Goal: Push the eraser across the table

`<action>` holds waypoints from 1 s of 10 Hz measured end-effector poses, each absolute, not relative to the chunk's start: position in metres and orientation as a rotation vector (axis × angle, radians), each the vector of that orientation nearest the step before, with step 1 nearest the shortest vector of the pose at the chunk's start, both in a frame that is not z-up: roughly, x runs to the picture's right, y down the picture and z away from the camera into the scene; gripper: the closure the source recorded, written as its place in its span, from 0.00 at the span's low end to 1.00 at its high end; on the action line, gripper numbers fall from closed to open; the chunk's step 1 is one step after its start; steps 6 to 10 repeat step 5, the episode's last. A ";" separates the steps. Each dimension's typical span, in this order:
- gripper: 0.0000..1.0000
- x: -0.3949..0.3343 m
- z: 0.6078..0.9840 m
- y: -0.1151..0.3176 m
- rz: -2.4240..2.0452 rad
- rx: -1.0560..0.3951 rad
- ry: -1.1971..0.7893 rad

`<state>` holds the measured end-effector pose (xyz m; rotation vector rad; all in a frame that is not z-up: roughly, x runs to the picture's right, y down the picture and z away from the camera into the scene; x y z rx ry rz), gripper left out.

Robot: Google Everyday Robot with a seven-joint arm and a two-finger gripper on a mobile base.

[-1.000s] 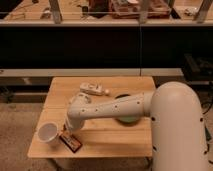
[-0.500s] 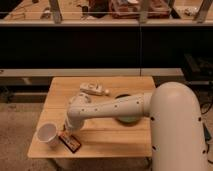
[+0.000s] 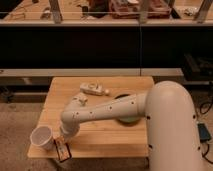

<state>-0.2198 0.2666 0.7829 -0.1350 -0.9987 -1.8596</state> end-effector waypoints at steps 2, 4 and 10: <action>0.84 -0.221 0.781 0.268 -1.841 -0.138 -0.996; 0.71 -0.219 0.782 0.266 -1.827 -0.136 -0.987; 0.72 -0.212 0.785 0.261 -1.824 -0.137 -0.982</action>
